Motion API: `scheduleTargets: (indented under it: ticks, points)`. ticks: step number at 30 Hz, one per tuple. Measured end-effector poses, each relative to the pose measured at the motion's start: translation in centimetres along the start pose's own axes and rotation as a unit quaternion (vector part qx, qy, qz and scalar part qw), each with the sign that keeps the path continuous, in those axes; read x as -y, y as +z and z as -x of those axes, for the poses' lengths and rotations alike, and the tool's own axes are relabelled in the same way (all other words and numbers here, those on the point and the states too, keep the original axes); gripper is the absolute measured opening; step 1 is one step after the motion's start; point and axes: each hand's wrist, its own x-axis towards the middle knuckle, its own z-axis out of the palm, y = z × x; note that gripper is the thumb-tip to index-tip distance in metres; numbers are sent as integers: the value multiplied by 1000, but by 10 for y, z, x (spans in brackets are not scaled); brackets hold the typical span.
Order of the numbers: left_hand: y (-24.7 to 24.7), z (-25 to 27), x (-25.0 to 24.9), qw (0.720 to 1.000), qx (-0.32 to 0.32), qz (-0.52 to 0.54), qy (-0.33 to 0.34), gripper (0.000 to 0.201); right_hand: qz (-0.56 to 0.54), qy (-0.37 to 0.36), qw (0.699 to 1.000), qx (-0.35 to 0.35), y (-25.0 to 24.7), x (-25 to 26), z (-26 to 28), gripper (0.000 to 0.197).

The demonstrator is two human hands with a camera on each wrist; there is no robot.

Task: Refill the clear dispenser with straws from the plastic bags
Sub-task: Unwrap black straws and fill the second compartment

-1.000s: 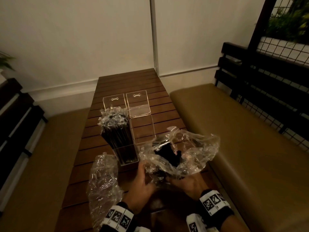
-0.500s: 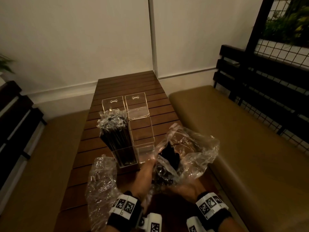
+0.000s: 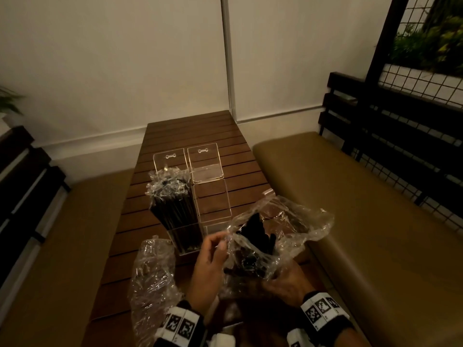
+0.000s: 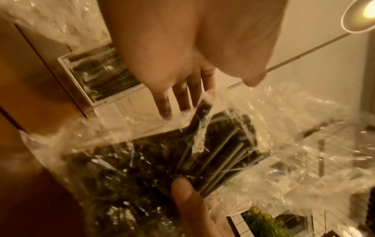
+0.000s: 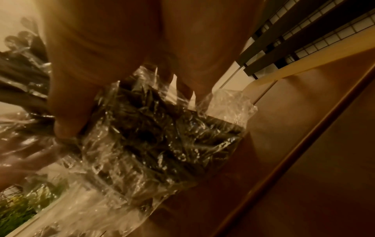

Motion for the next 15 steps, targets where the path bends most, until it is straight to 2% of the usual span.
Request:
scheduleTargets:
  ticks: [1, 3, 4, 5, 8, 9, 12, 15]
  points:
    - [-5, 5, 2, 999, 37, -13, -2, 52, -5, -8, 1000, -4, -2, -1, 0, 42]
    - [-12, 14, 10, 992, 92, -78, -21, 74, 0, -20, 1000, -11, -4, -5, -1, 72]
    - [-15, 18, 15, 986, 98, -134, -21, 71, 4, -18, 1000, -8, -2, -6, -1, 85]
    - [-16, 21, 19, 978, 88, -187, -10, 63, 2, -15, 1000, -3, -1, -9, -2, 89]
    - [-16, 21, 32, 970, 21, -241, 7, 25, 18, 0, 1000, -2, 3, -14, -7, 82]
    - [-16, 21, 35, 968, 1, -252, 10, 18, 18, 5, 1000, -1, 5, -14, -10, 80]
    - [-10, 23, 39, 965, -11, -260, 30, 18, -7, 18, 1000, -11, 8, -5, -12, 71]
    - [-7, 23, 38, 976, 16, -218, -4, 12, -11, 14, 1000, 6, 14, -2, -11, 51]
